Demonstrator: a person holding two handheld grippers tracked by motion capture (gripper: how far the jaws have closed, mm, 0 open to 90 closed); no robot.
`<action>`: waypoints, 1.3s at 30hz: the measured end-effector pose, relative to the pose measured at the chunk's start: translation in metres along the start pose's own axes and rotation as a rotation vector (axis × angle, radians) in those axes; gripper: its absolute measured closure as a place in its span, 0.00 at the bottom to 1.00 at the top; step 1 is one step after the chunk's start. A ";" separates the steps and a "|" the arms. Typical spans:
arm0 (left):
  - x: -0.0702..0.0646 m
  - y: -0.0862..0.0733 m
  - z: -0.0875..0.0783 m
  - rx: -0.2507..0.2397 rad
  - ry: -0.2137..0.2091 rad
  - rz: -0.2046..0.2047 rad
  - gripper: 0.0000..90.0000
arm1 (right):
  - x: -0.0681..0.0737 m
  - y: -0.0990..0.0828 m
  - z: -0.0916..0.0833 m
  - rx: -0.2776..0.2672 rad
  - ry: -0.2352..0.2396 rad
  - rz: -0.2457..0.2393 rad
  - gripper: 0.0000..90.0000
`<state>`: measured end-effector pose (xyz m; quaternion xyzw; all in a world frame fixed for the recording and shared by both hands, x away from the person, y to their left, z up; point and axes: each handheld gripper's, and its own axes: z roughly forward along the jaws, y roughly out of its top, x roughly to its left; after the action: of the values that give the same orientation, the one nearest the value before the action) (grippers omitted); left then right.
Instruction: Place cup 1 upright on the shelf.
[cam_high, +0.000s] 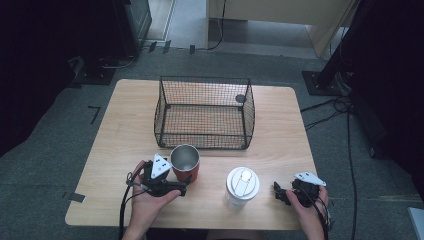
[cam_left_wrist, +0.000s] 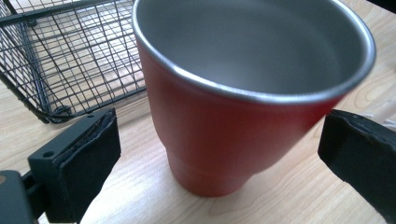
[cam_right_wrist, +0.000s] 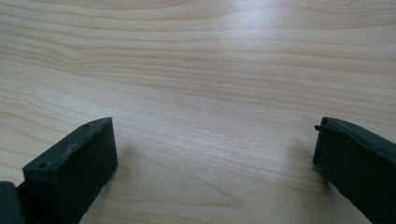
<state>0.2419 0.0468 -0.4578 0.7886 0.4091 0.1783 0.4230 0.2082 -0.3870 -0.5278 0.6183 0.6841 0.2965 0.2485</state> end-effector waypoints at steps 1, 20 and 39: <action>0.000 0.001 0.001 0.000 0.002 0.002 0.00 | 0.000 0.000 0.000 0.000 0.000 0.000 0.00; -0.006 0.013 0.018 0.013 0.003 0.000 0.03 | 0.000 0.000 0.000 0.000 0.000 0.000 0.00; -0.005 0.020 0.023 0.002 0.029 0.004 0.04 | 0.000 0.001 0.001 -0.001 0.002 -0.004 0.00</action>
<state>0.2631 0.0247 -0.4541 0.7873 0.4137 0.1900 0.4158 0.2091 -0.3867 -0.5278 0.6167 0.6853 0.2968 0.2487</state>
